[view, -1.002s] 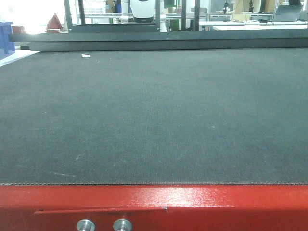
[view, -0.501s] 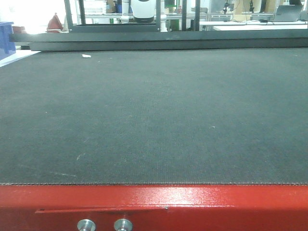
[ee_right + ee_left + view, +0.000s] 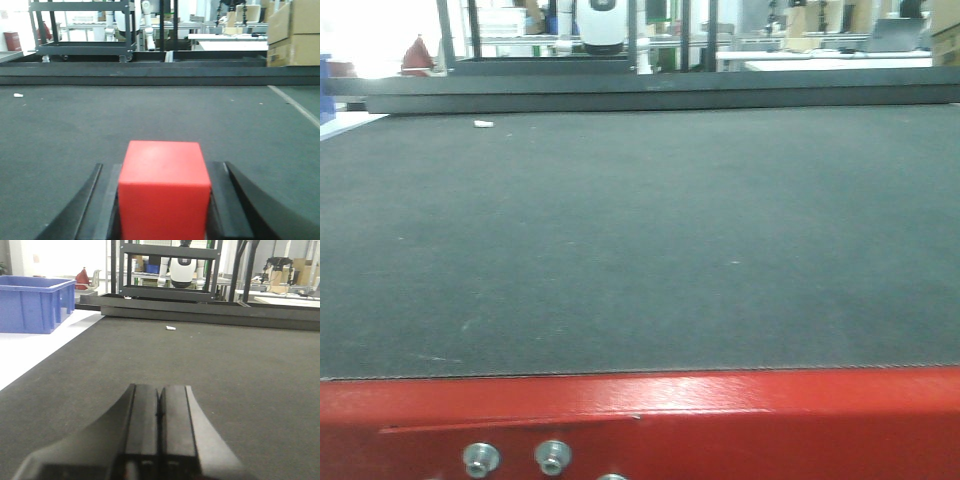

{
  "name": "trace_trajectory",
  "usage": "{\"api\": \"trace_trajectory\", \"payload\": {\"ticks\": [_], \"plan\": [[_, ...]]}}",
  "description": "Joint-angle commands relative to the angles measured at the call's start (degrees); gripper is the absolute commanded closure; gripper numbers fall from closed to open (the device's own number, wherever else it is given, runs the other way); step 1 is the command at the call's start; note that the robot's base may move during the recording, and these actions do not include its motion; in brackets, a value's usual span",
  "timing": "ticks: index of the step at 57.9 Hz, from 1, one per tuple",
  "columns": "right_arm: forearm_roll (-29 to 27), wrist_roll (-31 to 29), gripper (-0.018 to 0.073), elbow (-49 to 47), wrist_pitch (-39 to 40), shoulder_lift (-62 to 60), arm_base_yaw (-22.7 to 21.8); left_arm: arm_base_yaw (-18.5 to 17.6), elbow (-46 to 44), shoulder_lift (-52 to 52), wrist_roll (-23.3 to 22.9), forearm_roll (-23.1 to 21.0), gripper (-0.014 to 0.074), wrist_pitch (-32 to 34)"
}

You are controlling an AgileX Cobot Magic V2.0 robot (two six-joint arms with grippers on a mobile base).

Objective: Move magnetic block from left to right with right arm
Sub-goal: 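Drive the base away from the table holding the red cube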

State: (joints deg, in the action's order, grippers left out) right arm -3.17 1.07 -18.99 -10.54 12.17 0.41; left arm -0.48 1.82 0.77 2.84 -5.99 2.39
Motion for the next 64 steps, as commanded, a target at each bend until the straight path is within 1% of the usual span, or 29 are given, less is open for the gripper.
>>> {"api": "trace_trajectory", "payload": {"ticks": [1, 64], "plan": [[0.06, -0.55, 0.0189, -1.67, 4.87, 0.48, -0.34, -0.38, 0.54, 0.65, 0.14, -0.27, 0.0722, 5.2], [0.06, -0.55, 0.0189, -1.67, 4.87, 0.48, -0.34, -0.38, 0.54, 0.65, 0.14, -0.27, 0.0722, 5.2]]}}
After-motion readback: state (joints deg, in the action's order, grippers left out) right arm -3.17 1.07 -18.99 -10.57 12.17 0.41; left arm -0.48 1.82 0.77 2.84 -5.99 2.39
